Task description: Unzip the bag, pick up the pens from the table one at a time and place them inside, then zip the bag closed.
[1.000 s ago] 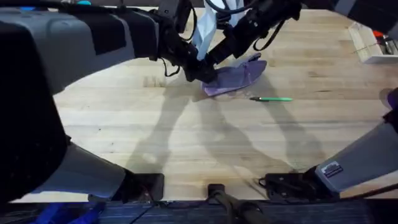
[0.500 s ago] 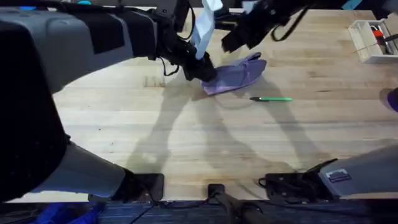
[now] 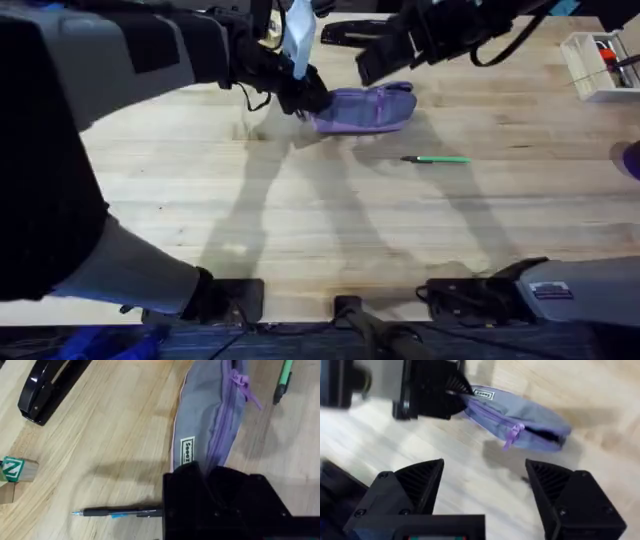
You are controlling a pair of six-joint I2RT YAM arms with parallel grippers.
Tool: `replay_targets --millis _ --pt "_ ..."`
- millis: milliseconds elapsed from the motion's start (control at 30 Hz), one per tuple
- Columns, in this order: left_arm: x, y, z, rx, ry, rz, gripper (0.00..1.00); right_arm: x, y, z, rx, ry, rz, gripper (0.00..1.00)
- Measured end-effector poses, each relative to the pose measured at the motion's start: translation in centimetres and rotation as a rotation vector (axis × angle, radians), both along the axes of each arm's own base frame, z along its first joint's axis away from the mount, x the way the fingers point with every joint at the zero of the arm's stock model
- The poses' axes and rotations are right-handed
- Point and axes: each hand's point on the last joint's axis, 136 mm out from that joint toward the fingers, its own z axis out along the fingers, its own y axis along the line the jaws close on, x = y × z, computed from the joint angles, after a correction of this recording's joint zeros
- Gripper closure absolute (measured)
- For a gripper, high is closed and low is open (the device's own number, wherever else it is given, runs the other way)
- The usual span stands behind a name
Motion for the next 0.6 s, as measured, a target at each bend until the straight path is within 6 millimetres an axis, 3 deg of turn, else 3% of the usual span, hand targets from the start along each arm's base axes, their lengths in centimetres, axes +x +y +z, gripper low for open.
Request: replay_targets --millis 267,600 --pt "0.0 0.0 0.0 0.000 0.001 0.000 0.959 -1.1 -1.7 0.6 0.029 0.097 -0.459 0.005" --pt "0.0 0.0 0.0 0.000 0.001 0.000 0.959 -3.3 -1.2 0.1 -0.058 0.083 -0.693 0.005"
